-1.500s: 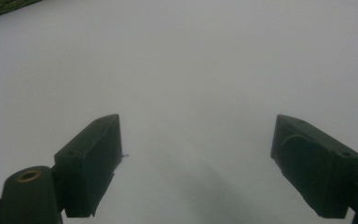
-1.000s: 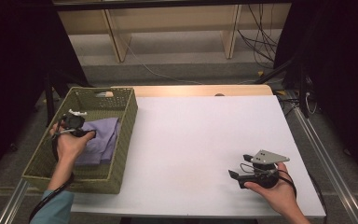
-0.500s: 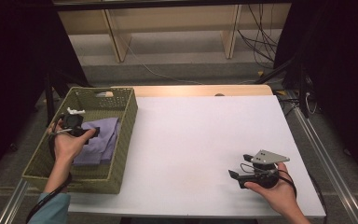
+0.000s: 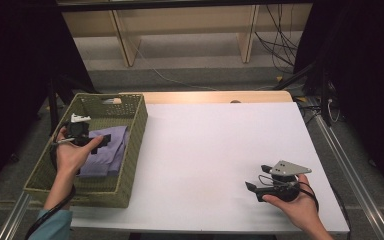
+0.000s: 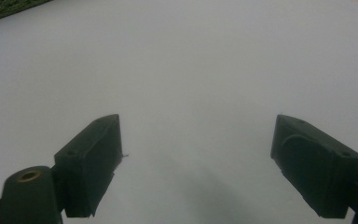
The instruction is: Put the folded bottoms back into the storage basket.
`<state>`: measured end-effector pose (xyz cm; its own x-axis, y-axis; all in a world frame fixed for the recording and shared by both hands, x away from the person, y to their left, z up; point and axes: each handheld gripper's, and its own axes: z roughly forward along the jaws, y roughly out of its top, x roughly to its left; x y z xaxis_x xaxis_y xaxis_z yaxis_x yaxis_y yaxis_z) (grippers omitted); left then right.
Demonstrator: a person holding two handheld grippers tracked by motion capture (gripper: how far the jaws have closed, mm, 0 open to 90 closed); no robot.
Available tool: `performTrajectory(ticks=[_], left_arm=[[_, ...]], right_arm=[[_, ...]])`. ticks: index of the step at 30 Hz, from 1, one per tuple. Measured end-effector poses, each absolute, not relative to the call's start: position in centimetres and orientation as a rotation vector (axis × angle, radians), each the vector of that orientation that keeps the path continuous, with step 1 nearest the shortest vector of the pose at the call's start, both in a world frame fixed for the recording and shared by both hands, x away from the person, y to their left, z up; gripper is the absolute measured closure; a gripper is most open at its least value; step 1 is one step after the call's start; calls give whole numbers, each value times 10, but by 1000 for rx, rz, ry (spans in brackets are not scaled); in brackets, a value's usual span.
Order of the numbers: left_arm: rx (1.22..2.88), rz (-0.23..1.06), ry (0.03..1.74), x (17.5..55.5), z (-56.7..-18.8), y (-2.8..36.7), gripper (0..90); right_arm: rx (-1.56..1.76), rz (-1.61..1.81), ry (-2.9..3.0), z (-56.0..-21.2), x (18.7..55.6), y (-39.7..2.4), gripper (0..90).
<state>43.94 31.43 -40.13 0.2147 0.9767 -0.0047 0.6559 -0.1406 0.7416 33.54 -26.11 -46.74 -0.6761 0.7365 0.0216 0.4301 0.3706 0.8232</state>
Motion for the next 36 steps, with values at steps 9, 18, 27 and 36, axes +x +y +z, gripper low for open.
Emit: performTrajectory(ticks=[9,18,27,36], left_arm=[[1848,615,1428,429,-392,303,145],[1857,589,1325,419,-387,287,126],[1864,564,1289,413,-386,281,132],[1875,575,1246,407,-384,274,134]], right_arm=[[1021,1229,2276,-467,335,-261,173],[1016,1234,2273,-466,335,-262,173],[1016,1235,2273,-466,335,-261,173],[1017,1233,2276,-466,335,-262,173]])
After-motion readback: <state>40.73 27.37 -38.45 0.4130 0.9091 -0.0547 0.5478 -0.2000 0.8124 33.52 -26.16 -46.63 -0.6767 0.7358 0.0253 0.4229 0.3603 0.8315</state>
